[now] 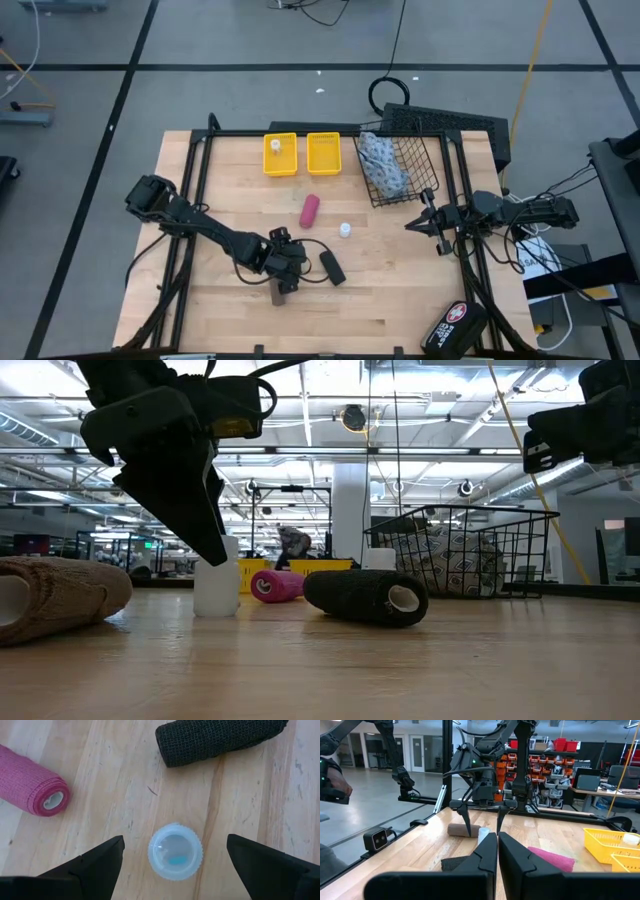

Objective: Pick & Place Medicine items
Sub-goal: Put the left pill bottle into the left yellow basket

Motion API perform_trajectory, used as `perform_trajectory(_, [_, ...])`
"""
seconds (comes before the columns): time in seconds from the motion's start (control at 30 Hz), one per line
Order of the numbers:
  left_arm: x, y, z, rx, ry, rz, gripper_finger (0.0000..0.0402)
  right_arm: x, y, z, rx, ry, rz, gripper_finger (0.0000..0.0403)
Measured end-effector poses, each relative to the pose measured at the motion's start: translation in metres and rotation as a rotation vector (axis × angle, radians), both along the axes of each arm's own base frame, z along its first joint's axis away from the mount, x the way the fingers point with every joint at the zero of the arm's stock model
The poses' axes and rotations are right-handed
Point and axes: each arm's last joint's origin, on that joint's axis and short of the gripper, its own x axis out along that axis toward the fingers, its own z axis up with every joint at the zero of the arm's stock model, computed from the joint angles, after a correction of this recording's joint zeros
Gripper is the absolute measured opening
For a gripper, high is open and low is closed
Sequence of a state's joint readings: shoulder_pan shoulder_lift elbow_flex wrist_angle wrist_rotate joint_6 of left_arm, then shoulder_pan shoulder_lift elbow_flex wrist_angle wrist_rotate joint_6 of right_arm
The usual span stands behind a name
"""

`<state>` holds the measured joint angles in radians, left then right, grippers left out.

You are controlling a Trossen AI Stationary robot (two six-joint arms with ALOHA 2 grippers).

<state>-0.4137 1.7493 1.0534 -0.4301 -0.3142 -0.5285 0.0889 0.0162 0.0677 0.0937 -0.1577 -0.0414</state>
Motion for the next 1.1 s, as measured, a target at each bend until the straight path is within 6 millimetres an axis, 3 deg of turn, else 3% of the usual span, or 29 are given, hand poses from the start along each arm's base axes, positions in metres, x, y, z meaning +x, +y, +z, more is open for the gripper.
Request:
perform_trajectory(0.17, [0.0, 0.0, 0.0, 0.0, 0.0, 0.0, 0.0354, 0.0, 0.0, 0.0, 0.0, 0.0, 0.0, 0.0009])
perform_trajectory(0.6, [0.0, -0.0001, 0.0002, -0.002, 0.0, -0.001, 0.0243, 0.0, 0.0, 0.0, 0.0, 0.0, 0.0, 0.0009])
perform_trajectory(1.1, [0.0, -0.0001, 0.0003, -0.002, -0.001, -0.001, 0.0182, 0.0, 0.0, 0.0, 0.0, 0.0, 0.0, 0.0008])
